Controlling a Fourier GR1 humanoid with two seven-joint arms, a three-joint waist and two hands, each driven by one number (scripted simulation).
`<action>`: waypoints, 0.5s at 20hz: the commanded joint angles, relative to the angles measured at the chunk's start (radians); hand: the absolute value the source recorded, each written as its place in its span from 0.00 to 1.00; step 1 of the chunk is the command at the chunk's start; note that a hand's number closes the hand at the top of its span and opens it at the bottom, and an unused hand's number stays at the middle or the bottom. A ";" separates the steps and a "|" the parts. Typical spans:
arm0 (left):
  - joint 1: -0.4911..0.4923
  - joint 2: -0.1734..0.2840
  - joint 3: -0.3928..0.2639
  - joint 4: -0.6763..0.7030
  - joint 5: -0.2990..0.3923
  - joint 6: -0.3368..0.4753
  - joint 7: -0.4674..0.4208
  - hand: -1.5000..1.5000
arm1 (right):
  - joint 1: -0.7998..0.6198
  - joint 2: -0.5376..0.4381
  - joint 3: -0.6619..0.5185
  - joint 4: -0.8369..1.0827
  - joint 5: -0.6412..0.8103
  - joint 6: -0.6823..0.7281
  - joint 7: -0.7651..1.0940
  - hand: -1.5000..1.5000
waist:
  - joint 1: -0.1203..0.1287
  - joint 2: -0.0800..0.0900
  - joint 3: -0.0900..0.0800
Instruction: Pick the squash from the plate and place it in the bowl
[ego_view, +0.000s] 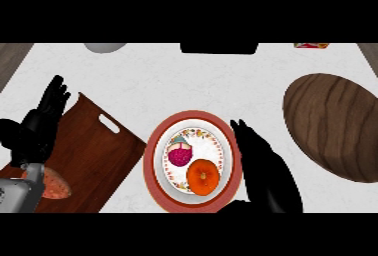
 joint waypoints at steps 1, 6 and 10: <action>-0.045 0.022 0.036 0.052 0.010 -0.021 0.004 0.50 | -0.044 0.045 -0.032 0.090 -0.100 0.198 0.186 0.00 | -0.017 0.004 0.000; 0.019 0.010 0.011 -0.013 0.010 -0.037 -0.001 0.50 | -0.072 0.071 -0.009 0.214 -0.148 0.180 0.245 0.00 | 0.004 -0.005 0.001; 0.035 -0.003 0.023 -0.011 0.010 -0.032 -0.010 0.50 | -0.144 0.072 -0.037 0.309 -0.121 0.196 0.220 0.00 | -0.002 -0.003 0.002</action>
